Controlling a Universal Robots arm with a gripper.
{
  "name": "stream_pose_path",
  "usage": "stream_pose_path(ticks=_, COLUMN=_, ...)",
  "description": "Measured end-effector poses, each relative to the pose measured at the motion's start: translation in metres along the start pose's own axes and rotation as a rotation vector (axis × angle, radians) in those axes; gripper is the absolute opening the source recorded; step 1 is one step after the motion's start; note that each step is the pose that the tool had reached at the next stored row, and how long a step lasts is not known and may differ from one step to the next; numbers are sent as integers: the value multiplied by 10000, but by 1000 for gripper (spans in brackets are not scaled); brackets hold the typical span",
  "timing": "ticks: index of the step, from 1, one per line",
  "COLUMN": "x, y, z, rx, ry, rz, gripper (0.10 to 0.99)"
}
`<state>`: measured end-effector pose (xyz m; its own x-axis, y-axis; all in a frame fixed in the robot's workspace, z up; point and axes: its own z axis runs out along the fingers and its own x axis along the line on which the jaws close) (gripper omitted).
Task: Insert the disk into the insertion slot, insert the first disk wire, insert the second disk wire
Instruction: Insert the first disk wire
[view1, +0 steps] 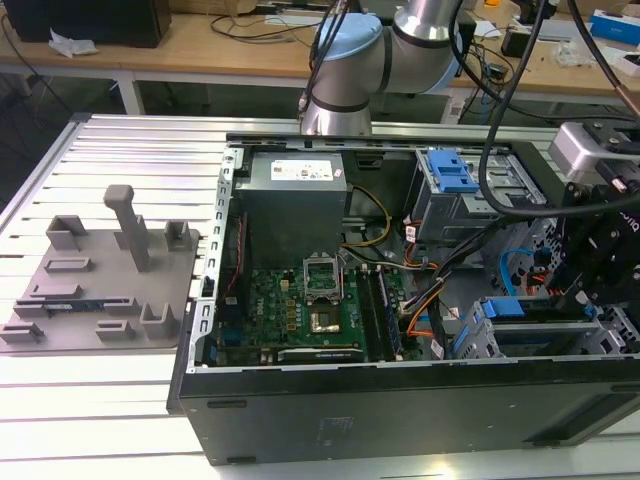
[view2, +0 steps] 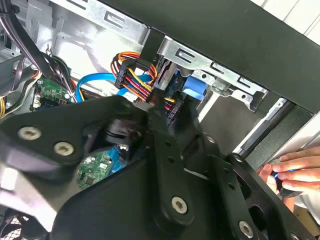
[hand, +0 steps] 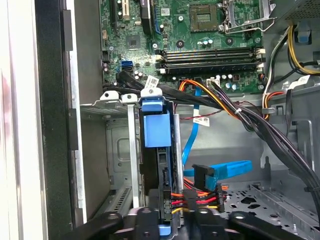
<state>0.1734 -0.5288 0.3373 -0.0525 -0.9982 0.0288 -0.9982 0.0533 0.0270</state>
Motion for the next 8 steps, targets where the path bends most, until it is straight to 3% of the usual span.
stream_pose_path(ticks=1, x=0, y=0, z=-1, rx=0, ry=-2, rz=0, gripper=369)
stream_pose_path(ticks=6, x=-2, y=7, z=-198, rx=2, ry=9, rz=2, gripper=369)
stream_pose_path(ticks=8, x=-16, y=10, z=-299, rx=10, ry=53, rz=1, gripper=369)
